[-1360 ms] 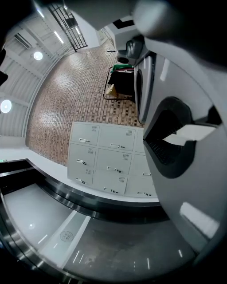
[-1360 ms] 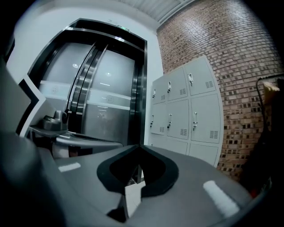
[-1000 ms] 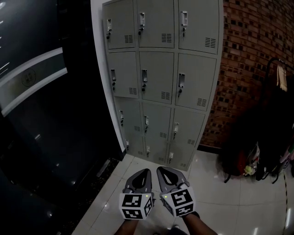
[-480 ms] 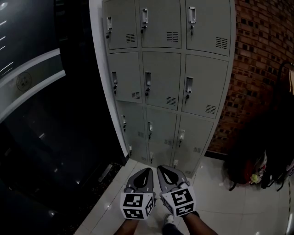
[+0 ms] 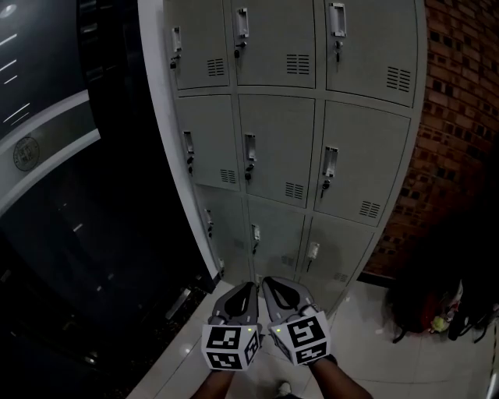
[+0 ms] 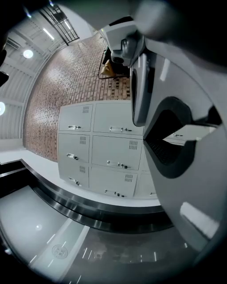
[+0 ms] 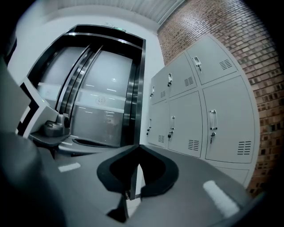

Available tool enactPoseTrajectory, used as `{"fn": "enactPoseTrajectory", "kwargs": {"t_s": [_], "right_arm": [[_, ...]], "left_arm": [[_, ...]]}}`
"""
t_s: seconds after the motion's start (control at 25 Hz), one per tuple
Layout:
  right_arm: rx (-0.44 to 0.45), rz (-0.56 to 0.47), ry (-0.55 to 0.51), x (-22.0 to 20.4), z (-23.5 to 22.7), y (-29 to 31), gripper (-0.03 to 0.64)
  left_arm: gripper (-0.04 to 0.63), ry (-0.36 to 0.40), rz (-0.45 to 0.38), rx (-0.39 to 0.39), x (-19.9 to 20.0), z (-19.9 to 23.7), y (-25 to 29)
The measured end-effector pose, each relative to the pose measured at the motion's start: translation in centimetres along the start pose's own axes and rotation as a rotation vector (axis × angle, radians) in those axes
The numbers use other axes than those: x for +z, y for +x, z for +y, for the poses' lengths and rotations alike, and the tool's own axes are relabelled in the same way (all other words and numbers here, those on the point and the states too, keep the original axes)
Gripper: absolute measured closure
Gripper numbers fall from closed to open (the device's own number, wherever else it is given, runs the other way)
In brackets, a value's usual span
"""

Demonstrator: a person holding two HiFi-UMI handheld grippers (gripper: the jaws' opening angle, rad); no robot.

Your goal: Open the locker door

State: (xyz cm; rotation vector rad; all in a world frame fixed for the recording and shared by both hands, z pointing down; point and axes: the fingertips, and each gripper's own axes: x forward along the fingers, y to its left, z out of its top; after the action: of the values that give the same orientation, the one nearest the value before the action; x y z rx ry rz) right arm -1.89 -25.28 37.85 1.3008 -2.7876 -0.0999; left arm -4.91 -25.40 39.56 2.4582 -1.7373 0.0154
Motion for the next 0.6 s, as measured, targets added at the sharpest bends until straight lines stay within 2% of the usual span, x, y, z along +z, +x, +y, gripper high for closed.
{"fn": "enactPoseTrajectory", "kwargs": {"t_s": [0.28,0.6], "right_arm": [[0.045,-0.023,-0.007,0.7,-4.1,3.1,0.617],[0.081,-0.047,0.000,1.5,-6.1,6.6,0.617]], "left_arm": [[0.589,-0.010,-0.014,0.025,1.4,0.6,4.8],[0.589,0.004,-0.040,0.071,2.9,2.8,7.9]]}}
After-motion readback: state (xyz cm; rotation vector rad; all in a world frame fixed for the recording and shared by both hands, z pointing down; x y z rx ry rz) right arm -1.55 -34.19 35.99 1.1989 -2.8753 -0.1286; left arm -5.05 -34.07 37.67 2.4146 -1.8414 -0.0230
